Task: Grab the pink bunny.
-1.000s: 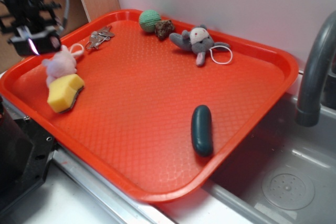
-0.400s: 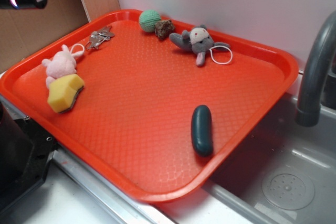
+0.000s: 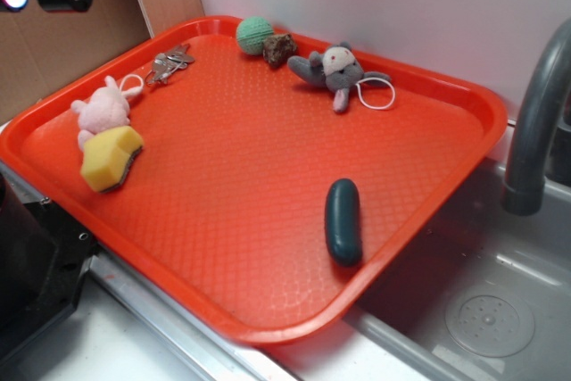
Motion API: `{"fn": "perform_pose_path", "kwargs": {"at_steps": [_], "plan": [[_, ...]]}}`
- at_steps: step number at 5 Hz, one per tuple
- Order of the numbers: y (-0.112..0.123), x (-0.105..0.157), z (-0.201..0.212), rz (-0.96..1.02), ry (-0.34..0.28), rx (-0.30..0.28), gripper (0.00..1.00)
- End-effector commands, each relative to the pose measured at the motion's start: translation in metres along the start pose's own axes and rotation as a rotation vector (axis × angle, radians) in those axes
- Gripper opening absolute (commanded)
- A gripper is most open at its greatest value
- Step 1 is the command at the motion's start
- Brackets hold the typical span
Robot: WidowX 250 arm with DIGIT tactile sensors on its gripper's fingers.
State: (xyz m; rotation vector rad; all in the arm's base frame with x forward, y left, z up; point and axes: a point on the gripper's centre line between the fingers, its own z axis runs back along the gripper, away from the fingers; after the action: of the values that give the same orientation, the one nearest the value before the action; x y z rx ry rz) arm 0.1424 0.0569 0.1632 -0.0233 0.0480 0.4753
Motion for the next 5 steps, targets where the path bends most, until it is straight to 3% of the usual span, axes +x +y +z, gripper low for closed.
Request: {"fn": "perform_pose_path", "kwargs": {"at_steps": [1, 2, 3, 4, 5], "plan": [[0.02, 0.01, -0.022, 0.115, -0.115, -0.013, 1.0], [0.021, 0.022, -0.045, 0.134, -0.133, 0.03, 1.0], [0.022, 0.033, -0.072, 0.129, -0.106, 0.052, 1.0], [0.026, 0.044, -0.093, 0.106, -0.097, 0.042, 1.0], [0.035, 0.041, -0.116, 0.129, -0.048, 0.036, 1.0]]}}
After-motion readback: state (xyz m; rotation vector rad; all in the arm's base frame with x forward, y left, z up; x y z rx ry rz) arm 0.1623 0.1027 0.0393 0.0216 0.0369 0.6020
